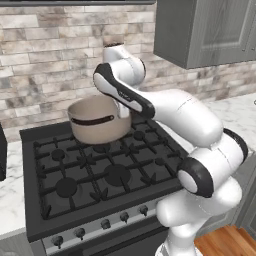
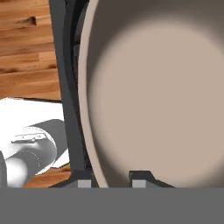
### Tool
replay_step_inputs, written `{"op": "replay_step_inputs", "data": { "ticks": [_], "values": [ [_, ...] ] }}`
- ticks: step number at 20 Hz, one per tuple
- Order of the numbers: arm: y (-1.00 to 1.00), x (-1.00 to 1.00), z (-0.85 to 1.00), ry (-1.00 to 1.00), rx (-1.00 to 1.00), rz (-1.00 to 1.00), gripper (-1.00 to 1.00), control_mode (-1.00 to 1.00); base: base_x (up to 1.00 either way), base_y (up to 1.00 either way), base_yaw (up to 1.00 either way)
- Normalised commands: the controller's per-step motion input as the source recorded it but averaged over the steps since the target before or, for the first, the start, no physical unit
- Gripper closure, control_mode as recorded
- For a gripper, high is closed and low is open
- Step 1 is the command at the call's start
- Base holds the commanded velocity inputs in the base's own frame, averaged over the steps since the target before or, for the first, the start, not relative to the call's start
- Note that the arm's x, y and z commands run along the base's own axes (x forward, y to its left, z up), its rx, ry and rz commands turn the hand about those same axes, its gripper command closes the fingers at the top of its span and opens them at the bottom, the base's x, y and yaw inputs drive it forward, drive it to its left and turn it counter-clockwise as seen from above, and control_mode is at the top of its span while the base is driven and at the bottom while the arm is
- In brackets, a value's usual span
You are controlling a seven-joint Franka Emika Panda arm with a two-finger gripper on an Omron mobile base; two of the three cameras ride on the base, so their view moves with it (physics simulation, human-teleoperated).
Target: Move the pot and pan from the stove into the sink.
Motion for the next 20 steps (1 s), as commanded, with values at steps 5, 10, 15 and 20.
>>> {"op": "replay_step_inputs", "data": {
  "ticks": [5,10,15,20],
  "values": [
    [-0.15,-0.83,0.25,-0.25,0.01,0.09,1.00,-1.00,0.00,0.00,0.00],
    [-0.26,-0.83,0.30,-0.26,0.04,0.07,1.00,-1.00,0.00,0.00,0.00],
    [-0.32,-0.89,0.48,-0.18,0.08,0.08,1.00,-1.00,0.00,0.00,0.00],
    [-0.34,-0.93,0.64,-0.07,0.12,0.11,1.00,-1.00,0.00,0.00,0.00]
  ]
}}
